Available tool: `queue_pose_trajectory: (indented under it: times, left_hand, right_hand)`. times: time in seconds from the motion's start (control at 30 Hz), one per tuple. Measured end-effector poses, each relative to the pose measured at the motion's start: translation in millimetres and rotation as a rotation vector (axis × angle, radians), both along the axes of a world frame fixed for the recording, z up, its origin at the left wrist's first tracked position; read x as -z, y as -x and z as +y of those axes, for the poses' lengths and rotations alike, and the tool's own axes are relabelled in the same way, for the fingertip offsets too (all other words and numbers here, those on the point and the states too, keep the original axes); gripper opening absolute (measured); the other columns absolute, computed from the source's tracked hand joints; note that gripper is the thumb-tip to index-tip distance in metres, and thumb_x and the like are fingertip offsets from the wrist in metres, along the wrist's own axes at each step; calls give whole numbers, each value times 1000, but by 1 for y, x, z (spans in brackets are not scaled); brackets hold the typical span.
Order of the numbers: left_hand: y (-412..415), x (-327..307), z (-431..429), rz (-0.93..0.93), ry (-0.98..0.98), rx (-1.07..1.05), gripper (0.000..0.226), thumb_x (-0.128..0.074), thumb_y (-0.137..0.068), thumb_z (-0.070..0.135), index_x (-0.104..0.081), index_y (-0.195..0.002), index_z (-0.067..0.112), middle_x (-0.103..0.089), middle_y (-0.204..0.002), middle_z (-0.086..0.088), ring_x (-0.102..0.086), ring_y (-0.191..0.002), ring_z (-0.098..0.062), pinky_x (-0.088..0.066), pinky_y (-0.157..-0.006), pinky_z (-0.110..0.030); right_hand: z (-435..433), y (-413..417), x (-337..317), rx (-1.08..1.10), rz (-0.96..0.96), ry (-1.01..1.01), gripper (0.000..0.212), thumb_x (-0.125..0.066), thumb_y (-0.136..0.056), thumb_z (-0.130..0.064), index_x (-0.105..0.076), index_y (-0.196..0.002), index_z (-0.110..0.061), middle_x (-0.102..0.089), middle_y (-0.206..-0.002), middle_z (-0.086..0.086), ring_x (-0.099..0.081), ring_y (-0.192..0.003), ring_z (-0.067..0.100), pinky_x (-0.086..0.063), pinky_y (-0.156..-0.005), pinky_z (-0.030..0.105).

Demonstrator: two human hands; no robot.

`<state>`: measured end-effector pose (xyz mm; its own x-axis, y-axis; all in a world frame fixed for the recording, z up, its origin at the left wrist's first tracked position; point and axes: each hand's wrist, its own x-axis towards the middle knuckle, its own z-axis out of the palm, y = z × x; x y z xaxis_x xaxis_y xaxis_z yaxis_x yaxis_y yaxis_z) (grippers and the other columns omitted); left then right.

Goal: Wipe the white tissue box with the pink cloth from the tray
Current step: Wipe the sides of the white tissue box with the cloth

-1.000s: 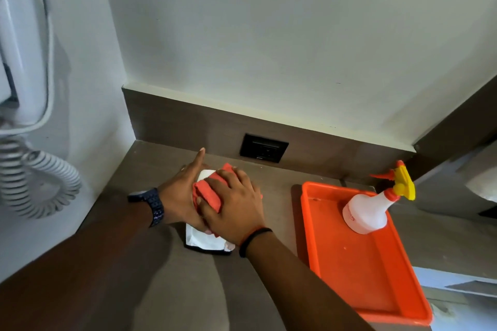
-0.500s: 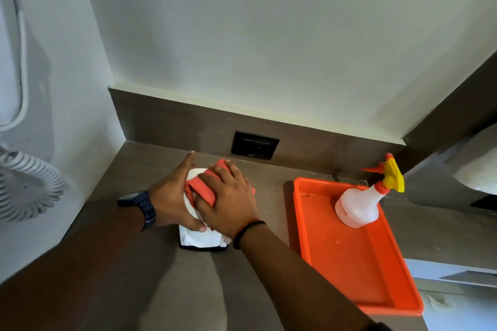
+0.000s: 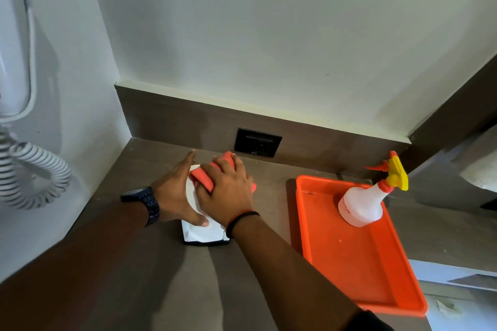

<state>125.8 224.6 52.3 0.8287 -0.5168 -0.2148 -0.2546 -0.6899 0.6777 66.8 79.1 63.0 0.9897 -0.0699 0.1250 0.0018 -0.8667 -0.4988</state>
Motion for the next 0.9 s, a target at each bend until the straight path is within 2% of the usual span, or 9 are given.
queue_pose_trajectory:
  times: [0.1, 0.2, 0.27, 0.37, 0.47, 0.57, 0.7, 0.8, 0.9]
  left_hand:
    - [2, -1, -1, -24, -24, -1, 160, -89, -26, 58, 11, -147, 29, -20, -157, -5, -27, -139, -22, -32, -111, -38]
    - [6, -1, -3, -33, -60, -34, 155, -89, -29, 58, 5, -148, 27, -16, -158, -4, -20, -141, -21, -27, -113, -36]
    - [16, 0, -9, -70, -76, -125, 152, -92, -32, 56, 1, -148, 25, -16, -157, -7, -19, -141, -24, -26, -113, -39]
    - [54, 5, -44, -211, -24, -507, 146, -91, -29, 60, -14, -146, 16, -38, -142, -20, -36, -128, -36, -35, -107, -49]
    - [86, -5, -78, -211, -7, -770, 143, -84, -23, 72, -22, -140, 19, -42, -133, -24, -38, -122, -42, -36, -103, -56]
    - [60, -12, -69, -375, -79, -439, 142, -84, -32, 73, -17, -147, 23, -29, -150, -18, -21, -139, -38, -20, -112, -53]
    - [13, -38, -43, -53, -296, 216, 128, -77, -44, 71, -12, -148, 33, -22, -157, 1, -22, -141, -23, -22, -116, -44]
    - [9, -39, -47, -147, -419, 265, 115, -68, -41, 77, -35, -140, 28, -43, -140, 1, -40, -124, -23, -40, -104, -44]
    - [20, -27, -62, -286, -384, 56, 99, -57, -38, 85, -53, -121, 32, -59, -118, 2, -53, -107, -25, -48, -92, -43]
  right_hand:
    - [-12, 13, 2, -114, -47, 57, 36, -56, -88, -49, -65, -119, -31, -60, -136, -2, -37, -140, 34, -41, -98, 52]
    - [-30, 19, 12, -119, -145, -29, 29, -61, -88, -39, -69, -114, -28, -67, -124, 0, -52, -123, 22, -40, -106, 42]
    - [-33, 20, 15, 150, -107, -382, 18, -64, -85, -28, -72, -102, -30, -72, -105, 1, -64, -101, 20, -49, -95, 37]
    - [-44, 16, 17, 761, -77, -1051, 16, -63, -83, -15, -71, -82, -29, -70, -66, -1, -66, -51, 10, -51, -57, 25]
    - [-68, 20, 27, 974, -153, -1194, 9, -66, -84, -15, -69, -89, -21, -70, -80, 2, -65, -69, 17, -53, -73, 31]
    - [-80, 29, 31, 923, -210, -1201, 15, -67, -86, -14, -66, -78, -27, -69, -78, -6, -63, -70, 11, -50, -76, 33]
    - [-87, 37, 37, 882, -242, -1181, 12, -66, -87, -11, -69, -93, -22, -71, -87, 0, -64, -79, 16, -55, -82, 40]
    - [-87, 43, 41, 838, -243, -1198, 17, -66, -88, -11, -68, -100, -22, -71, -88, -4, -66, -80, 12, -53, -80, 32]
    - [-87, 44, 41, 810, -252, -1195, 19, -67, -88, -11, -69, -106, -18, -73, -99, 5, -68, -93, 22, -55, -89, 36]
